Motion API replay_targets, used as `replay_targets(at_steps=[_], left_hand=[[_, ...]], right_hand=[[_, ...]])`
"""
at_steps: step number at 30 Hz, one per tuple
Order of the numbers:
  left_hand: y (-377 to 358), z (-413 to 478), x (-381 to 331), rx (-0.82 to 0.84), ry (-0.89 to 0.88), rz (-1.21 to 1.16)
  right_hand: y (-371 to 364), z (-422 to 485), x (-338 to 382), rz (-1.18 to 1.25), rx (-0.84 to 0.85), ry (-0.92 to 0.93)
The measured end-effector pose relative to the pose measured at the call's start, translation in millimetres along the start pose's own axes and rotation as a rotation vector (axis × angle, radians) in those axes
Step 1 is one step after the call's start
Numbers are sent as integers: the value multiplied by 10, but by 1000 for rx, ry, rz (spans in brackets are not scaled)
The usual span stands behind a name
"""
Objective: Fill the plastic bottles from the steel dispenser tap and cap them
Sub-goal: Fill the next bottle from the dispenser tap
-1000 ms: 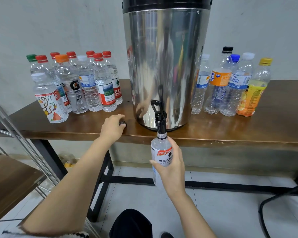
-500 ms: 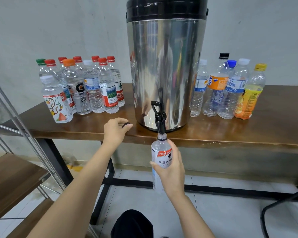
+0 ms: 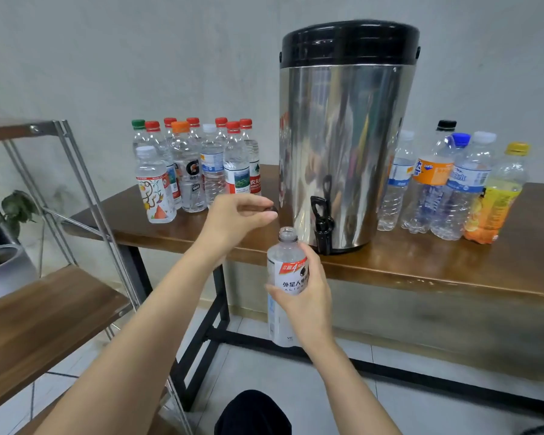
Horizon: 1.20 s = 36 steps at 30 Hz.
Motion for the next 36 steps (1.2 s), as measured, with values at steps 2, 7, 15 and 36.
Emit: replay_targets(at_steps=[2, 7, 15, 36], left_hand=[[196, 100, -55, -90, -21, -29], [702, 470, -152, -243, -32, -63], [1027, 1077, -148, -307, -15, -17], [867, 1506, -6, -122, -129, 168]], right_hand=[[-121, 170, 159, 15, 25, 31], [-429, 745, 560, 63, 81, 138], [-931, 1559, 710, 12, 94, 175], [-1166, 1785, 348, -134, 215, 156]])
Point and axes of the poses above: each hand's wrist, its own z-axis towards the middle knuckle, its own y-axis out of the back of the hand, x = y × z, the point moved 3 cm from there along z, towards the middle knuckle, and after that the axes turned 11 degrees about z, right-handed, at the moved point
